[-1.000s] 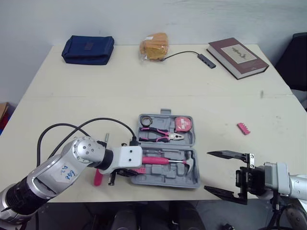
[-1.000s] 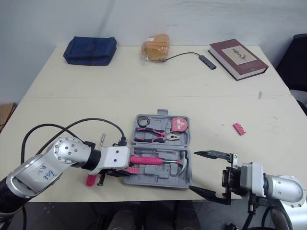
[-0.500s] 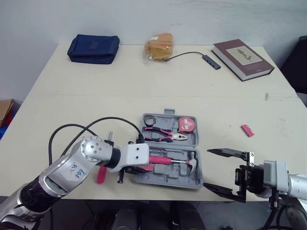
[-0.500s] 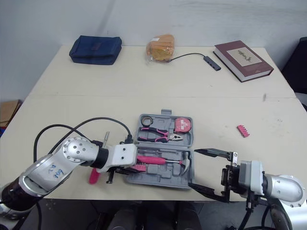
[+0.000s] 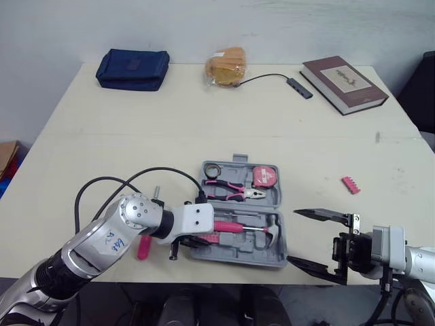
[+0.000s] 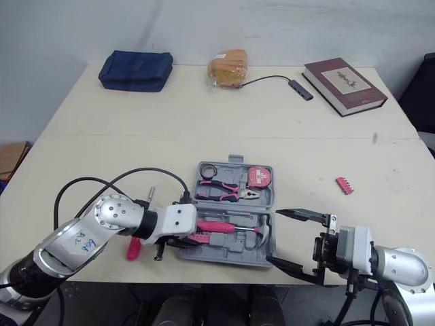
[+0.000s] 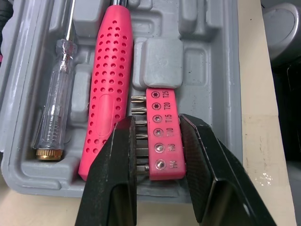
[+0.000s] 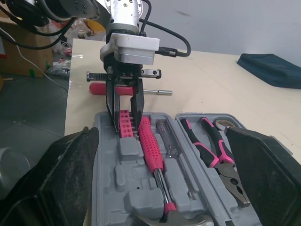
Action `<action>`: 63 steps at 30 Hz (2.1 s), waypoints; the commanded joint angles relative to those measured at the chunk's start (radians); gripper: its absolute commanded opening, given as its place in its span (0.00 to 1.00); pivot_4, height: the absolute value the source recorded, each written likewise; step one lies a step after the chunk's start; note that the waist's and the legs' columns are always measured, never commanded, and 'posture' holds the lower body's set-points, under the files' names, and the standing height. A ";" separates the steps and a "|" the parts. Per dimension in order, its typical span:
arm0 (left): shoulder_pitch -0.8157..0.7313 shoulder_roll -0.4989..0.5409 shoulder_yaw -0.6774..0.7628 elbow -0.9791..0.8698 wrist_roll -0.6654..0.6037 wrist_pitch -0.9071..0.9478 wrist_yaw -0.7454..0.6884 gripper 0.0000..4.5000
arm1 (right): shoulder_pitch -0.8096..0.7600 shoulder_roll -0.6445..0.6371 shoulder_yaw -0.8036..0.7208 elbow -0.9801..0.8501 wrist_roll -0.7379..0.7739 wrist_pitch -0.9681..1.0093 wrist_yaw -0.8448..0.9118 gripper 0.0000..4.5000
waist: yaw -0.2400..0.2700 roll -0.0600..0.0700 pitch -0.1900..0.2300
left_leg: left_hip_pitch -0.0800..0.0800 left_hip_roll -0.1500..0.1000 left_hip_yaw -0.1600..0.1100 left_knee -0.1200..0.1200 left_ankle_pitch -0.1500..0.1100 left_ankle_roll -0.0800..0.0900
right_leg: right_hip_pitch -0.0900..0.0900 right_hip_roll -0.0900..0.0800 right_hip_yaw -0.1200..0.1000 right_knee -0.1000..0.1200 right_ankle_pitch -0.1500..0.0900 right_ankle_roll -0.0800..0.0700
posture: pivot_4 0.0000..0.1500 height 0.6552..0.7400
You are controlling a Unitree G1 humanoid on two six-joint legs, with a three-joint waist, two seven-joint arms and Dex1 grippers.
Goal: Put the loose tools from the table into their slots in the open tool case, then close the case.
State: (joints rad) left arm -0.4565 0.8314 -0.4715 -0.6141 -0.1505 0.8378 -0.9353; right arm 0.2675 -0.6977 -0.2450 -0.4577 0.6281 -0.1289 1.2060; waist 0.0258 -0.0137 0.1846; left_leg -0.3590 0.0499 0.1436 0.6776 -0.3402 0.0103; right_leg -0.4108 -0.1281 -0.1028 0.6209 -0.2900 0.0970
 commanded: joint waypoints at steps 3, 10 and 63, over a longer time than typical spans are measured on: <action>0.029 -0.035 0.058 -0.017 -0.043 -0.049 0.000 0.68 | 0.006 0.008 -0.013 -0.036 0.029 0.020 -0.028 1.00 | 0.001 0.000 0.000 | -0.001 0.000 0.000 0.002 -0.001 0.001 | 0.000 -0.001 0.000 0.000 0.000 0.001 | 1.00 1.00; 0.040 0.007 0.193 -0.070 -0.157 -0.047 -0.061 0.85 | -0.010 0.000 -0.004 -0.051 0.042 0.056 -0.035 1.00 | -0.002 0.000 0.000 | -0.002 0.001 -0.001 0.003 -0.001 0.002 | 0.000 -0.001 -0.001 0.000 0.001 0.001 | 1.00 1.00; 0.439 -0.070 0.973 0.809 -0.233 -0.863 0.001 0.98 | 0.190 0.179 -0.577 0.366 -0.109 -0.199 -0.306 1.00 | -0.022 0.007 -0.008 | -0.001 0.001 0.001 0.003 -0.010 0.010 | 0.000 -0.006 0.000 -0.003 0.002 0.004 | 1.00 1.00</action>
State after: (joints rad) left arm -0.0339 0.7536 0.4522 0.1955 -0.3590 -0.0131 -0.9475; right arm 0.4496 -0.5289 -0.7479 -0.1321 0.5228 -0.2888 0.9434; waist 0.0040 -0.0066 0.1771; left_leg -0.3603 0.0509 0.1448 0.6794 -0.3506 0.0189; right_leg -0.4103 -0.1350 -0.1031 0.6165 -0.2880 0.1006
